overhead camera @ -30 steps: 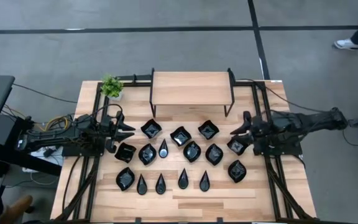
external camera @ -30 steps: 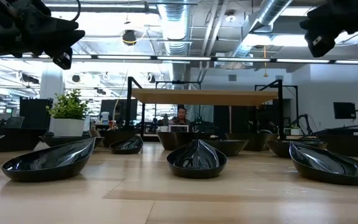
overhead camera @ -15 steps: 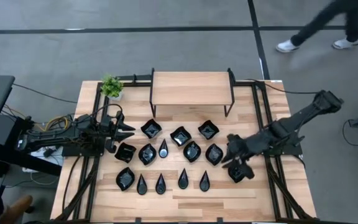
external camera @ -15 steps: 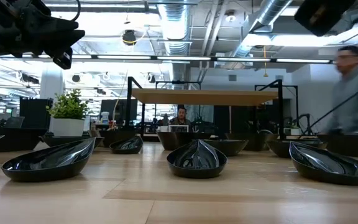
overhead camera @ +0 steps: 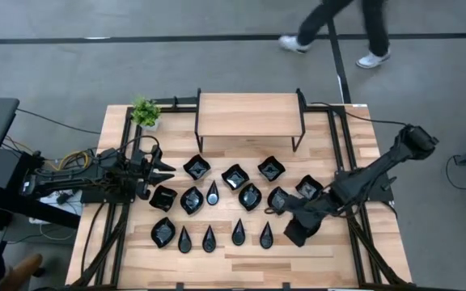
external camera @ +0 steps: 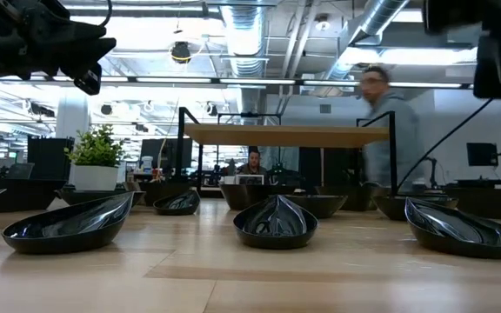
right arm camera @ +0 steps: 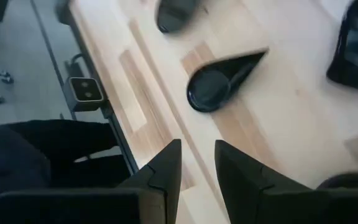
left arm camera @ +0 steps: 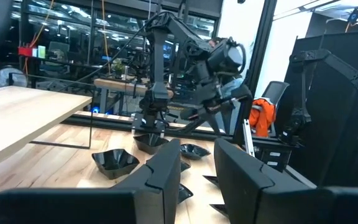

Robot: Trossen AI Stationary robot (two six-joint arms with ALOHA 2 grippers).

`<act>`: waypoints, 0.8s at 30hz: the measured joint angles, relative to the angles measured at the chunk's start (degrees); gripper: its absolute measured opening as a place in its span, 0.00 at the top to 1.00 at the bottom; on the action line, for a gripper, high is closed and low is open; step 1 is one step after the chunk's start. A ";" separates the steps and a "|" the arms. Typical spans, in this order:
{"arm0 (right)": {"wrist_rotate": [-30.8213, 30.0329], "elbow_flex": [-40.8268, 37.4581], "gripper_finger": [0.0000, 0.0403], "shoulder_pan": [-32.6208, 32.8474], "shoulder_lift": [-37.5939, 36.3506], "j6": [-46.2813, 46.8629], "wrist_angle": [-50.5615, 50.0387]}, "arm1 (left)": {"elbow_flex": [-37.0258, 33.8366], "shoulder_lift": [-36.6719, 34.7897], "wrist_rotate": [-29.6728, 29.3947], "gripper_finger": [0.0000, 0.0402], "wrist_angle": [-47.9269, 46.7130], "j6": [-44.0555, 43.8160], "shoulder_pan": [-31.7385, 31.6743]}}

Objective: Pick & Place Mini shaped plates
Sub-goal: Put the black plate on the shelf

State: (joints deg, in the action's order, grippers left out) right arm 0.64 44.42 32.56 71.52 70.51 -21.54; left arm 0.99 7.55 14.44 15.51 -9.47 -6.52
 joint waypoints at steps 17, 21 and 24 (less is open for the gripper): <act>5.63 0.07 0.77 -1.72 5.66 0.29 9.61 | 0.00 0.00 0.52 0.75 0.11 0.02 0.13; 5.66 1.08 0.77 -2.02 5.71 0.97 10.61 | 0.00 0.00 0.48 0.75 0.24 0.01 0.13; 5.51 3.09 0.77 -2.00 5.73 1.00 9.49 | 0.00 0.00 0.48 0.75 0.24 0.00 0.13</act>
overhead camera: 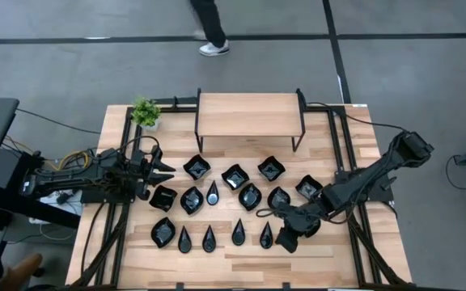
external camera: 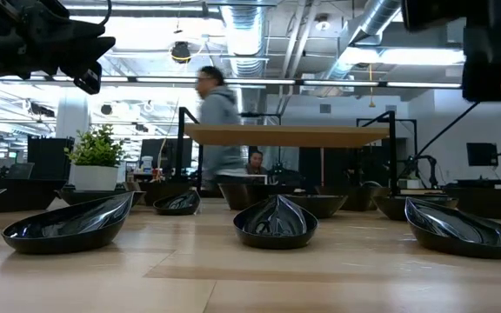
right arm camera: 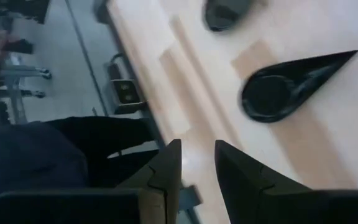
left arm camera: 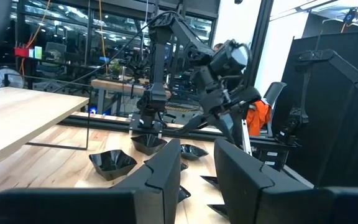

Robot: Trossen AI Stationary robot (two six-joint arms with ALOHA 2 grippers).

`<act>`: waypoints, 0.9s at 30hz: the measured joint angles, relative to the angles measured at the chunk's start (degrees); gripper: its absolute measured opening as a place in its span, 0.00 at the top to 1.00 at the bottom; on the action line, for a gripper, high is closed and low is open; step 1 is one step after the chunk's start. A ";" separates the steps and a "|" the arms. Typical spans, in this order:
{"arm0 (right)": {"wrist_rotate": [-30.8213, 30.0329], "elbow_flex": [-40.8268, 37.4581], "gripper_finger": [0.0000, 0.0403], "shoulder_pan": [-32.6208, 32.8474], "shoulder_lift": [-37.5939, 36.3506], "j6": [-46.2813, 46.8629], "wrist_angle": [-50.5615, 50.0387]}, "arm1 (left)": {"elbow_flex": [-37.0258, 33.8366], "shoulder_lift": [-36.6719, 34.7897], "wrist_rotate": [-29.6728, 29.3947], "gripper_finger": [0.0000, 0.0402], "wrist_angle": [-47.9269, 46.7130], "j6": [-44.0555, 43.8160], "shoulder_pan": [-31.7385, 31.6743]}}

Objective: Pick & Place Mini shaped plates
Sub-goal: Put the black plate on the shelf

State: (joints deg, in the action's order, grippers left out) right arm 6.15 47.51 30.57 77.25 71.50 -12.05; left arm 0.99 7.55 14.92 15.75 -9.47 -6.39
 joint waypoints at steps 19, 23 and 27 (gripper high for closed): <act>-3.75 3.99 0.77 1.29 0.13 20.11 -19.66 | 0.00 0.00 -0.04 0.75 -0.01 0.02 0.00; -4.62 3.97 0.77 0.69 3.24 21.66 -18.20 | 0.00 0.00 -0.04 0.75 -0.02 0.02 0.00; -3.82 3.97 0.77 0.70 8.67 20.27 -11.55 | 0.00 0.00 -0.10 0.75 0.00 0.02 0.00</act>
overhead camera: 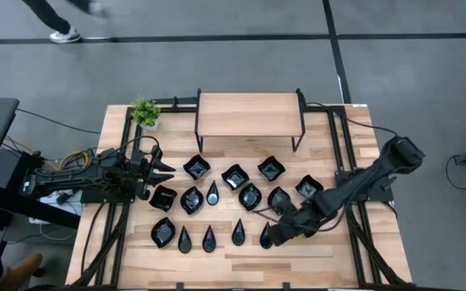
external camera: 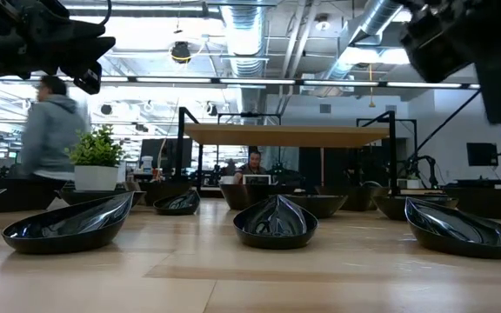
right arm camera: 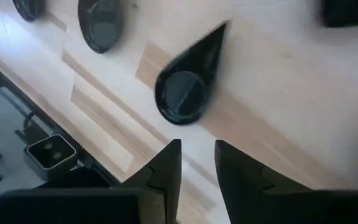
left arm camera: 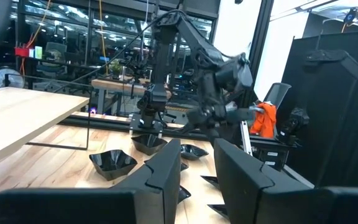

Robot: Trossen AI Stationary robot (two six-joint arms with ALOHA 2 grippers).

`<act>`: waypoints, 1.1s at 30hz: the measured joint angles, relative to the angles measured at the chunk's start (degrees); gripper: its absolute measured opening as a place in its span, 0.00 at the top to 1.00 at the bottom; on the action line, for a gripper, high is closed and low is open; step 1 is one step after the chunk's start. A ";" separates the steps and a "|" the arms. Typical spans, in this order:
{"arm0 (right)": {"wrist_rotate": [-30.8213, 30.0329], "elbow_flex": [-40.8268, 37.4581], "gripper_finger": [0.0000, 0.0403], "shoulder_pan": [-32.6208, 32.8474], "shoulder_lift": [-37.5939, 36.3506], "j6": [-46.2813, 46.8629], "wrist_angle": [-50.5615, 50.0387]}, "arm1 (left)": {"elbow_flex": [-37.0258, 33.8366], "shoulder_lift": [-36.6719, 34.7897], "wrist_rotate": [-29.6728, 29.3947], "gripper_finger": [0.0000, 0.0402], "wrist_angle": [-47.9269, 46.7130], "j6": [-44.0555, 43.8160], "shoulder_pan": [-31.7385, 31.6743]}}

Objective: Pick & Place Mini shaped plates
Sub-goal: Put the black plate on the shelf

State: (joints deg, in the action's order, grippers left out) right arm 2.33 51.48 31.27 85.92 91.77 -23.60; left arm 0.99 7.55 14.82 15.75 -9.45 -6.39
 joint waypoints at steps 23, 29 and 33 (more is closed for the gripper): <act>1.18 -0.02 0.77 -1.53 4.88 -2.15 2.80 | 0.00 0.00 0.03 0.75 0.19 0.00 -0.02; -0.09 -0.02 0.71 -2.40 4.91 -3.81 1.14 | 0.00 0.00 0.03 0.75 0.20 0.00 -0.02; -0.69 -0.02 0.63 -2.95 4.91 -3.85 1.18 | 0.00 0.00 0.03 0.75 0.20 0.00 -0.02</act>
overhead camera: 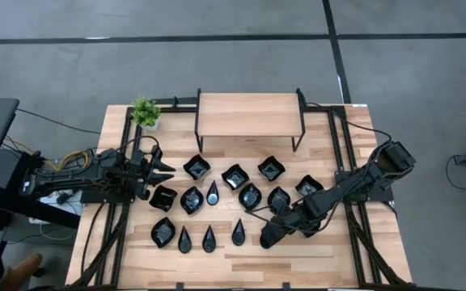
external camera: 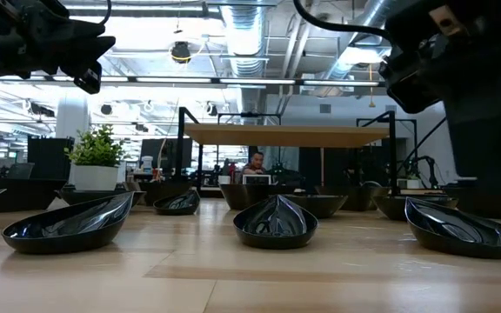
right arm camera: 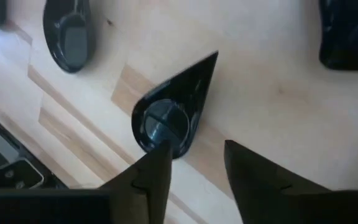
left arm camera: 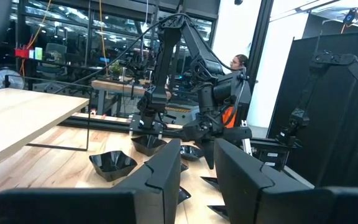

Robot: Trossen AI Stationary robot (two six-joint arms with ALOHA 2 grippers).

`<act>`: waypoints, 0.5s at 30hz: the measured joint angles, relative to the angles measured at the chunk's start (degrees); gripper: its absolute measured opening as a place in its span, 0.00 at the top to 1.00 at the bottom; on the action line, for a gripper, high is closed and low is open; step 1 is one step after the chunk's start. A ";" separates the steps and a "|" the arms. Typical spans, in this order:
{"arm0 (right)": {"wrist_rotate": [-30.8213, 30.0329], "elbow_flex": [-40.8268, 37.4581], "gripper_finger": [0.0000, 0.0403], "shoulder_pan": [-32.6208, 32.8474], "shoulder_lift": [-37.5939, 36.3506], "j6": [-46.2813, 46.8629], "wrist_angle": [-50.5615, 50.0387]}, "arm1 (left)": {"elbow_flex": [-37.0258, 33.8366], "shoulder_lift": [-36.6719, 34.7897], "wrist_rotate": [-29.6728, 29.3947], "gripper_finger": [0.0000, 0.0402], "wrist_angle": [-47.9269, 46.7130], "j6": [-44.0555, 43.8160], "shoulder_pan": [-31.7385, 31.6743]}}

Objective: Pick & Place Mini shaped plates
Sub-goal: Put the black plate on the shelf

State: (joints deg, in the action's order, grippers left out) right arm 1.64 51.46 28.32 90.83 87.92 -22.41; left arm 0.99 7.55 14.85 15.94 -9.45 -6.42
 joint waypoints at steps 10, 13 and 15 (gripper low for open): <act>-1.48 0.02 0.54 0.00 0.73 -0.88 0.82 | 0.00 0.00 0.00 0.75 0.00 0.00 0.00; -1.31 0.02 0.56 0.00 2.97 -0.88 2.36 | 0.00 0.00 0.00 0.75 0.00 0.00 0.00; -0.38 0.02 0.58 0.02 4.62 -1.07 3.98 | 0.00 0.00 0.00 0.75 0.00 0.00 0.00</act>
State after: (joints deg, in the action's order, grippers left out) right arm 1.26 51.48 28.34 95.44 86.85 -18.44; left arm 0.99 7.55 14.85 15.94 -9.45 -6.42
